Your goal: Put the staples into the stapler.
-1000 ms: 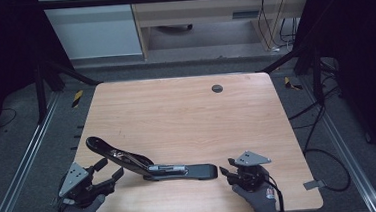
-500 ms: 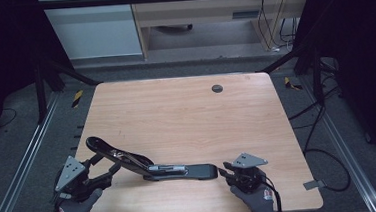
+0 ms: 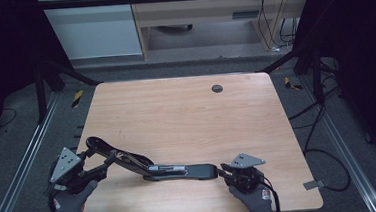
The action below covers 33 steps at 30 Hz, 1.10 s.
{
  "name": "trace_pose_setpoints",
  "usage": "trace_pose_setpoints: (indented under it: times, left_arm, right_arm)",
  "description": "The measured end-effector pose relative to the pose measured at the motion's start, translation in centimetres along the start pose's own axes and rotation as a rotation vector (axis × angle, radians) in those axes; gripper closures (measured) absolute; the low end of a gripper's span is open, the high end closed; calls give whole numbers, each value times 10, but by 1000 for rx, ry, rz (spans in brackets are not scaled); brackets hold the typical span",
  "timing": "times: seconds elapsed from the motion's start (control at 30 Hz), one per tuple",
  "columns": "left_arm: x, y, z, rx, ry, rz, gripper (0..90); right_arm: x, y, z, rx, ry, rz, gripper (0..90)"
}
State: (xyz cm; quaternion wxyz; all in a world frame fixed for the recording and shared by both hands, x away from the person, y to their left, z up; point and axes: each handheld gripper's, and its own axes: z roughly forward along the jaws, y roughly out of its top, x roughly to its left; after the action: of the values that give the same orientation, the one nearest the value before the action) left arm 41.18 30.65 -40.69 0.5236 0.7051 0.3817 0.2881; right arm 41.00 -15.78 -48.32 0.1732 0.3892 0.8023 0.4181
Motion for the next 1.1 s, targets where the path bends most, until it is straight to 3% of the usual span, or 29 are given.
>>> trace_pose_setpoints:
  times: [0.47, 1.1]
  left_arm:
    - [0, 10, -1, -9, 5, 33, 451]
    - [0, 14, -2, 1, -6, 13, 497]
  right_arm:
    - [6, 2, 7, 6, 17, -17, 768]
    - [13, 3, 16, 19, 40, 0, 825]
